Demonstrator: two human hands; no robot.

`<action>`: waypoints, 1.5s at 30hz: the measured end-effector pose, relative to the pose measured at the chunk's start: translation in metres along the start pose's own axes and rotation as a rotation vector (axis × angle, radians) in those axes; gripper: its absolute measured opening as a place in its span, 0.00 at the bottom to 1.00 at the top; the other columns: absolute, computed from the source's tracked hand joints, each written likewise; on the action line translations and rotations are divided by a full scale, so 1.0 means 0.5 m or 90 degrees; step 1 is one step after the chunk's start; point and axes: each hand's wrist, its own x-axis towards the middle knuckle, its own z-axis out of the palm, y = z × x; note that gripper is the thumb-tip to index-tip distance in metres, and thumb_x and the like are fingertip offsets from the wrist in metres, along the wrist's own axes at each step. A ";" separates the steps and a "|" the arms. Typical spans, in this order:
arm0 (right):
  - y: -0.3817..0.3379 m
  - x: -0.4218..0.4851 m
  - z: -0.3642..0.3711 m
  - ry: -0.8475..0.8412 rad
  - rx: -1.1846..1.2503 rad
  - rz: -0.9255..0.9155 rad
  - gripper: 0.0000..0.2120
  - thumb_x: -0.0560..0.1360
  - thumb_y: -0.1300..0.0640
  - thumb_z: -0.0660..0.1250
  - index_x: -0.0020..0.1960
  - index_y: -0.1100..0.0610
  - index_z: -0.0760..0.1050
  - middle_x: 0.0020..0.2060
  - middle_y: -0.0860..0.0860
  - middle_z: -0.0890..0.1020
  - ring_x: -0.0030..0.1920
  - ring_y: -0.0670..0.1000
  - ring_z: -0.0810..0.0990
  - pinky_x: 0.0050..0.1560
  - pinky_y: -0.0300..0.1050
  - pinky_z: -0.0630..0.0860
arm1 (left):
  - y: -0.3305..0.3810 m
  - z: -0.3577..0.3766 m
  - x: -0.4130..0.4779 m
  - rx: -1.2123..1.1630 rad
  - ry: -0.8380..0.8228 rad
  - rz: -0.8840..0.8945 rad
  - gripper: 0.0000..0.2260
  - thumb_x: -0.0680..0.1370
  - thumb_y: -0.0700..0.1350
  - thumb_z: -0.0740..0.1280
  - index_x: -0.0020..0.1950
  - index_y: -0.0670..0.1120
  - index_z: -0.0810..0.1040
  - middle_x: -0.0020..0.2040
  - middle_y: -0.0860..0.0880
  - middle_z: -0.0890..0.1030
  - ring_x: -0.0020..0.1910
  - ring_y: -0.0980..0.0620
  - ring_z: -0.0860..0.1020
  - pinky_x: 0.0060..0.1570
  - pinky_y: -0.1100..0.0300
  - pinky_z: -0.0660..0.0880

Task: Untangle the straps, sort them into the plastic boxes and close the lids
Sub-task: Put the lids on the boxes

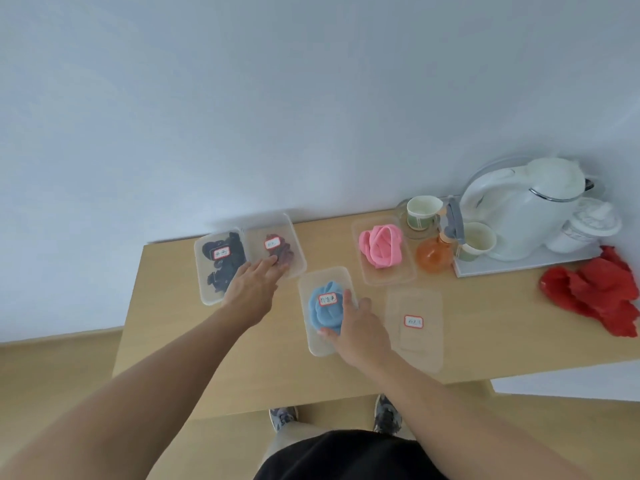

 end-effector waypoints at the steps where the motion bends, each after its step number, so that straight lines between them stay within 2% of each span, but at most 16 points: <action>1: -0.009 0.004 0.000 -0.003 0.017 -0.001 0.47 0.75 0.33 0.65 0.82 0.53 0.47 0.66 0.56 0.66 0.59 0.58 0.78 0.55 0.49 0.75 | -0.007 0.002 -0.007 -0.005 0.014 -0.001 0.25 0.76 0.37 0.71 0.73 0.50 0.74 0.71 0.45 0.75 0.65 0.43 0.77 0.68 0.46 0.70; 4: -0.033 0.022 0.003 0.000 0.038 0.003 0.45 0.78 0.37 0.65 0.82 0.55 0.46 0.67 0.58 0.65 0.59 0.58 0.77 0.59 0.49 0.74 | -0.022 0.006 -0.029 -0.049 0.051 -0.011 0.34 0.67 0.26 0.70 0.70 0.49 0.76 0.68 0.44 0.76 0.64 0.46 0.72 0.64 0.46 0.73; 7: -0.062 0.043 0.002 0.027 0.054 0.029 0.40 0.79 0.42 0.66 0.81 0.54 0.50 0.66 0.58 0.65 0.58 0.59 0.77 0.60 0.50 0.74 | -0.041 0.009 -0.047 -0.075 0.043 -0.002 0.37 0.63 0.23 0.66 0.70 0.47 0.74 0.68 0.42 0.74 0.67 0.43 0.69 0.69 0.37 0.68; 11: -0.108 0.069 0.004 0.127 0.111 0.057 0.23 0.80 0.52 0.66 0.73 0.54 0.67 0.63 0.57 0.66 0.56 0.61 0.75 0.58 0.50 0.74 | -0.060 0.017 -0.060 -0.077 0.015 0.030 0.30 0.69 0.34 0.72 0.70 0.49 0.72 0.69 0.42 0.72 0.69 0.38 0.72 0.70 0.32 0.65; 15: -0.133 0.079 0.011 0.152 0.188 0.031 0.21 0.79 0.56 0.68 0.71 0.55 0.72 0.64 0.59 0.68 0.60 0.62 0.75 0.63 0.52 0.72 | -0.038 0.018 -0.066 -0.060 0.069 0.022 0.24 0.68 0.42 0.75 0.64 0.47 0.77 0.64 0.44 0.74 0.67 0.38 0.71 0.69 0.32 0.66; 18: -0.112 0.070 0.009 0.233 0.192 0.018 0.16 0.77 0.56 0.68 0.64 0.58 0.77 0.57 0.58 0.75 0.57 0.60 0.76 0.57 0.54 0.75 | 0.029 0.011 -0.073 -0.119 0.185 0.149 0.16 0.67 0.41 0.74 0.55 0.46 0.81 0.52 0.46 0.79 0.51 0.42 0.77 0.52 0.45 0.76; 21: -0.053 0.056 0.012 0.400 0.186 0.087 0.07 0.74 0.59 0.66 0.48 0.62 0.79 0.42 0.57 0.79 0.43 0.62 0.78 0.42 0.54 0.75 | 0.134 0.008 -0.071 -0.250 0.141 0.227 0.09 0.73 0.43 0.65 0.49 0.46 0.83 0.41 0.49 0.80 0.38 0.45 0.78 0.38 0.51 0.77; 24: 0.015 0.021 -0.012 0.478 0.218 0.197 0.07 0.75 0.61 0.68 0.51 0.60 0.81 0.43 0.56 0.81 0.45 0.60 0.78 0.44 0.53 0.74 | 0.249 -0.011 -0.057 -0.466 -0.110 0.072 0.12 0.78 0.43 0.62 0.57 0.46 0.83 0.50 0.50 0.84 0.45 0.49 0.81 0.46 0.55 0.78; 27: 0.077 -0.018 -0.045 0.433 0.266 0.422 0.17 0.77 0.54 0.66 0.65 0.57 0.76 0.58 0.56 0.78 0.58 0.59 0.75 0.56 0.55 0.73 | 0.339 -0.014 -0.024 -0.636 -0.274 -0.111 0.13 0.79 0.43 0.64 0.63 0.47 0.81 0.57 0.51 0.82 0.54 0.51 0.79 0.53 0.61 0.73; 30: 0.133 -0.039 -0.078 0.290 0.366 0.592 0.23 0.76 0.51 0.66 0.69 0.57 0.71 0.65 0.57 0.73 0.65 0.61 0.70 0.61 0.56 0.70 | 0.394 -0.008 0.005 -0.786 -0.336 -0.261 0.06 0.76 0.39 0.63 0.47 0.49 0.77 0.43 0.50 0.72 0.42 0.46 0.70 0.46 0.55 0.66; 33: 0.178 -0.031 -0.087 0.224 0.432 0.575 0.25 0.75 0.50 0.65 0.69 0.59 0.69 0.63 0.57 0.74 0.64 0.62 0.72 0.60 0.57 0.74 | 0.430 -0.007 0.028 -0.841 -0.348 -0.352 0.05 0.74 0.37 0.62 0.47 0.45 0.74 0.44 0.44 0.70 0.40 0.44 0.68 0.42 0.50 0.68; 35: 0.203 -0.020 -0.092 0.215 0.482 0.568 0.22 0.74 0.50 0.65 0.65 0.59 0.72 0.58 0.57 0.77 0.59 0.61 0.76 0.54 0.54 0.76 | 0.449 -0.005 0.040 -0.864 -0.343 -0.395 0.05 0.75 0.35 0.62 0.45 0.44 0.75 0.42 0.43 0.70 0.38 0.47 0.68 0.42 0.52 0.67; 37: 0.233 -0.016 -0.096 0.213 0.501 0.546 0.14 0.73 0.51 0.65 0.52 0.60 0.77 0.47 0.55 0.81 0.49 0.60 0.80 0.44 0.49 0.75 | 0.457 0.005 0.044 -0.839 -0.330 -0.408 0.07 0.75 0.35 0.64 0.47 0.43 0.80 0.40 0.44 0.75 0.37 0.47 0.71 0.37 0.54 0.71; 39: 0.264 -0.019 -0.102 0.212 0.517 0.499 0.11 0.74 0.53 0.64 0.40 0.60 0.77 0.37 0.55 0.80 0.40 0.58 0.78 0.40 0.49 0.73 | 0.464 0.012 0.034 -0.797 -0.309 -0.406 0.04 0.76 0.36 0.66 0.45 0.42 0.80 0.42 0.46 0.79 0.37 0.46 0.74 0.35 0.55 0.76; 42: 0.290 -0.031 -0.106 0.207 0.531 0.424 0.12 0.78 0.54 0.63 0.40 0.60 0.76 0.37 0.53 0.80 0.39 0.55 0.77 0.40 0.49 0.71 | 0.476 0.007 0.002 -0.796 -0.329 -0.413 0.04 0.77 0.39 0.70 0.51 0.40 0.83 0.44 0.46 0.82 0.38 0.49 0.78 0.37 0.56 0.80; 45: 0.293 -0.039 -0.101 0.223 0.498 0.324 0.15 0.81 0.53 0.60 0.41 0.60 0.74 0.37 0.52 0.78 0.40 0.54 0.75 0.38 0.47 0.68 | 0.490 -0.014 -0.027 -0.836 -0.330 -0.398 0.04 0.79 0.39 0.70 0.50 0.39 0.82 0.41 0.44 0.83 0.37 0.50 0.80 0.43 0.52 0.82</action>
